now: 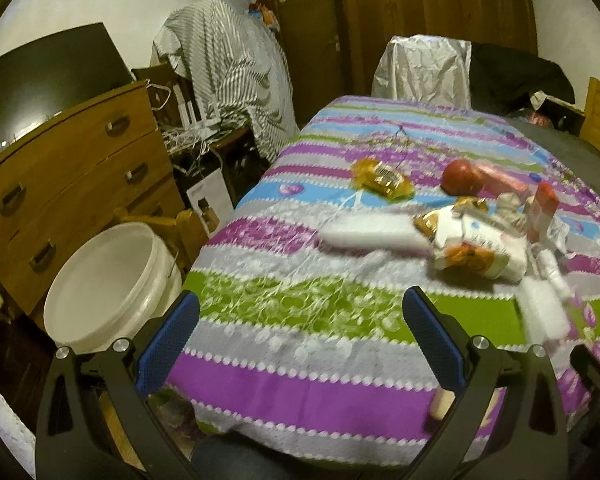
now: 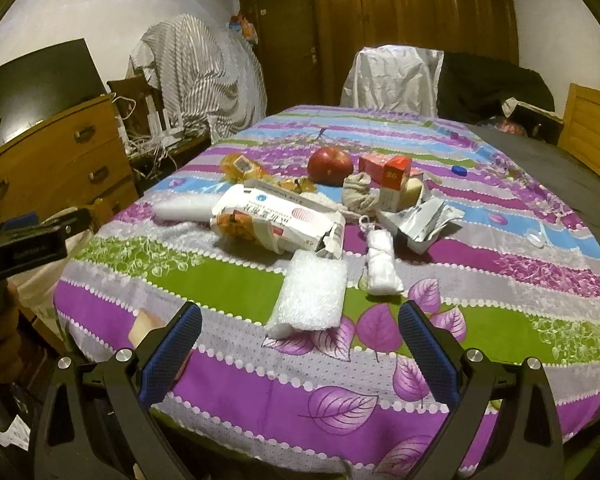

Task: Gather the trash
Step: 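Grasp the beige sponge block with the right tool while the left tool grasps white foam, then carry both items over the white bucket and open both tools, then move both tools back toward the bedspread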

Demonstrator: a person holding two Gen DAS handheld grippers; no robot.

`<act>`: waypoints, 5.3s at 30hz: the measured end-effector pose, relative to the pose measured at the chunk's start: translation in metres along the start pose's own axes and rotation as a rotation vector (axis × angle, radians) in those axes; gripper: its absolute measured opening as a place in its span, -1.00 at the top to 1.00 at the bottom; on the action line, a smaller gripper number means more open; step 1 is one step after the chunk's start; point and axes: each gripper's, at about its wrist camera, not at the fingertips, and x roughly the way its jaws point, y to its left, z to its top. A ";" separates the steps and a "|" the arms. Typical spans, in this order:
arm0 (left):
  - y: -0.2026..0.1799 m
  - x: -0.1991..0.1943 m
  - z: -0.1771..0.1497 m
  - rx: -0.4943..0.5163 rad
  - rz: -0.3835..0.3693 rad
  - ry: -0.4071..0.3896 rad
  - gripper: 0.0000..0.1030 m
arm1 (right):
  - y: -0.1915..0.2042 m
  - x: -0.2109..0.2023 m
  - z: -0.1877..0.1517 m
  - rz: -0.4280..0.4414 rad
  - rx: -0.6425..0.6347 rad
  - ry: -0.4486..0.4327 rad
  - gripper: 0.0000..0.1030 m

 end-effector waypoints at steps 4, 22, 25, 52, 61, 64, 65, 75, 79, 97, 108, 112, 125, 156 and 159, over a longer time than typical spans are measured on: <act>0.011 0.008 -0.008 -0.012 0.021 0.035 -0.90 | 0.012 0.004 -0.005 0.117 -0.025 0.021 -0.91; 0.041 0.018 -0.012 -0.083 0.045 0.076 -0.90 | 0.098 0.040 -0.033 0.304 -0.421 0.107 0.29; 0.028 0.028 -0.004 -0.068 -0.015 0.085 -0.90 | 0.073 0.027 -0.028 0.295 -0.326 0.092 0.30; -0.190 0.066 -0.009 0.225 -0.554 0.419 -0.03 | -0.126 -0.069 -0.075 0.135 0.322 -0.048 0.30; -0.107 0.028 -0.016 0.159 -0.548 0.355 0.00 | -0.095 -0.047 -0.051 0.175 0.280 -0.033 0.30; -0.075 0.021 -0.019 0.116 -0.487 0.326 -0.01 | -0.068 -0.031 -0.038 0.211 0.244 0.004 0.30; -0.055 0.019 -0.020 0.088 -0.449 0.313 -0.01 | -0.061 -0.027 -0.035 0.217 0.231 0.012 0.30; 0.096 0.015 -0.002 -0.088 -0.223 0.246 -0.01 | 0.077 0.014 0.035 0.415 0.014 0.058 0.30; 0.177 0.013 0.024 -0.183 -0.134 0.189 -0.01 | 0.151 0.033 0.075 0.501 -0.075 0.072 0.30; 0.344 0.061 0.066 -0.209 0.281 0.134 -0.03 | 0.463 0.152 0.199 0.647 -0.270 0.334 0.30; 0.344 0.084 0.057 -0.199 0.251 0.148 -0.05 | 0.485 0.181 0.187 0.634 -0.300 0.367 0.30; 0.345 0.094 0.057 -0.205 0.241 0.153 -0.06 | 0.488 0.186 0.187 0.641 -0.309 0.376 0.30; 0.358 0.105 0.043 -0.280 0.176 0.182 -0.51 | 0.482 0.208 0.187 0.647 -0.291 0.386 0.02; 0.202 0.023 0.031 -0.246 0.084 -0.042 -0.89 | 0.184 0.096 0.104 0.137 -0.277 -0.081 -0.54; 0.170 0.024 0.027 -0.221 0.015 -0.026 -0.89 | 0.128 0.088 0.084 0.079 -0.230 -0.050 -0.54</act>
